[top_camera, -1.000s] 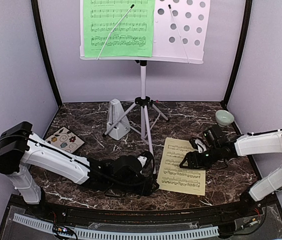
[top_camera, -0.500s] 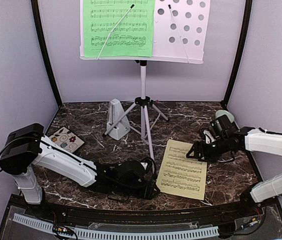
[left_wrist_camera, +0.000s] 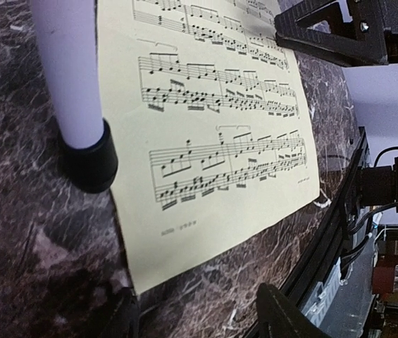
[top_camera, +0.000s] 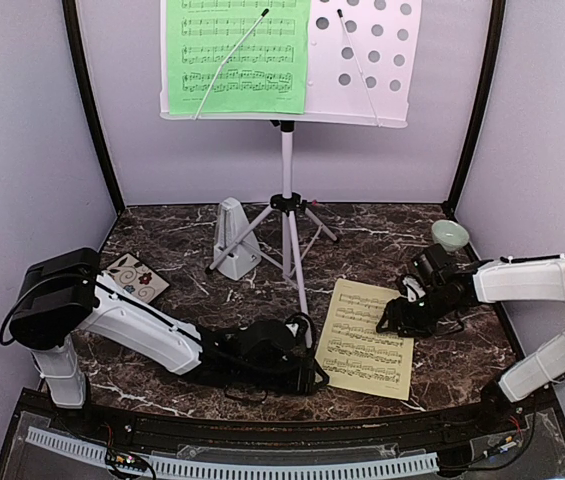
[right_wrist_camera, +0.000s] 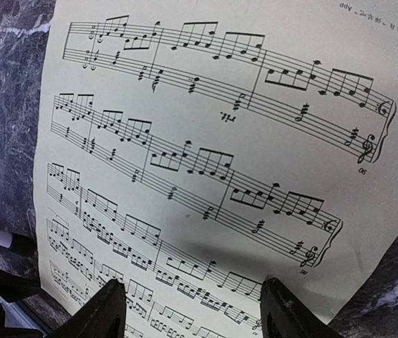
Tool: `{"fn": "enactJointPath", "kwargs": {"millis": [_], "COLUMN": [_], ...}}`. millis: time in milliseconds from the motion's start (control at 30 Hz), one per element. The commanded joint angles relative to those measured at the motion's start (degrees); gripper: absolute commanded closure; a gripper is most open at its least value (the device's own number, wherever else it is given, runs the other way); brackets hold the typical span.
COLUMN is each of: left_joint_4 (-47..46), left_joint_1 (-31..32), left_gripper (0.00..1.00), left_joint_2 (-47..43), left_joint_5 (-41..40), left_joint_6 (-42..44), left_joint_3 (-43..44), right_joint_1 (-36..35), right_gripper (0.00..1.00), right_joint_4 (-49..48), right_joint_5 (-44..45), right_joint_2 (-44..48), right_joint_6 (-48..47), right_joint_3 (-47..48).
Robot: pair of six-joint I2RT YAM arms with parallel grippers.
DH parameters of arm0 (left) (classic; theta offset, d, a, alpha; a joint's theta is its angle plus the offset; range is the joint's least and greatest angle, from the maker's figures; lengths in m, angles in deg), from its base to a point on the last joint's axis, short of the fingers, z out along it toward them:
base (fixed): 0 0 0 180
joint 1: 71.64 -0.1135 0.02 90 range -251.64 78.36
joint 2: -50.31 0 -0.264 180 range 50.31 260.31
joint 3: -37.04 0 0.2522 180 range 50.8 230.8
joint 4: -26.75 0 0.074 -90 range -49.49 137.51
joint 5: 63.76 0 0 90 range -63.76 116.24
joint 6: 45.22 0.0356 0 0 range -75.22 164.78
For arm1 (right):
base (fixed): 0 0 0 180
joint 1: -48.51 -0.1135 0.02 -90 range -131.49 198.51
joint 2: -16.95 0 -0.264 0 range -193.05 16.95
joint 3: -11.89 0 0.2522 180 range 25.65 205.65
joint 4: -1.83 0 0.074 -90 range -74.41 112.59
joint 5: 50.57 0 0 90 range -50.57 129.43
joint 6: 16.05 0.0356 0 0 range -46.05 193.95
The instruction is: Set up the instrument practice props
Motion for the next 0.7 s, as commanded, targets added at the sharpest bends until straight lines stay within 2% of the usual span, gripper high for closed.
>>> {"fn": "enactJointPath", "kwargs": {"millis": [0,167,433,667], "left_joint_4": [-0.49,-1.01,-1.6,-2.81], "left_joint_1": [-0.53,-1.19,-2.06,-2.31], "left_gripper": [0.41,0.4,0.33,0.18], "left_joint_2": [3.97,6.75,9.93,9.7], "left_joint_5": [2.77,3.81,4.83,3.03], "left_joint_6": [-1.36,-0.31,2.66,3.94], "left_joint_3": [1.34,4.02,9.12,9.66], "right_joint_1": [-0.92,-2.49,-4.18,-4.52], "right_gripper": [0.35,0.36,0.36,0.36], "right_joint_4": [-1.19,-1.95,-1.09,0.96], "right_joint_5": [-2.17,-3.72,-3.99,-4.51], "right_joint_2": [0.13,0.51,3.88,6.97], "right_joint_6": [-0.72,-0.04,1.67,1.73], "right_joint_3": [-3.32,-6.31,-8.85,-10.31]}}
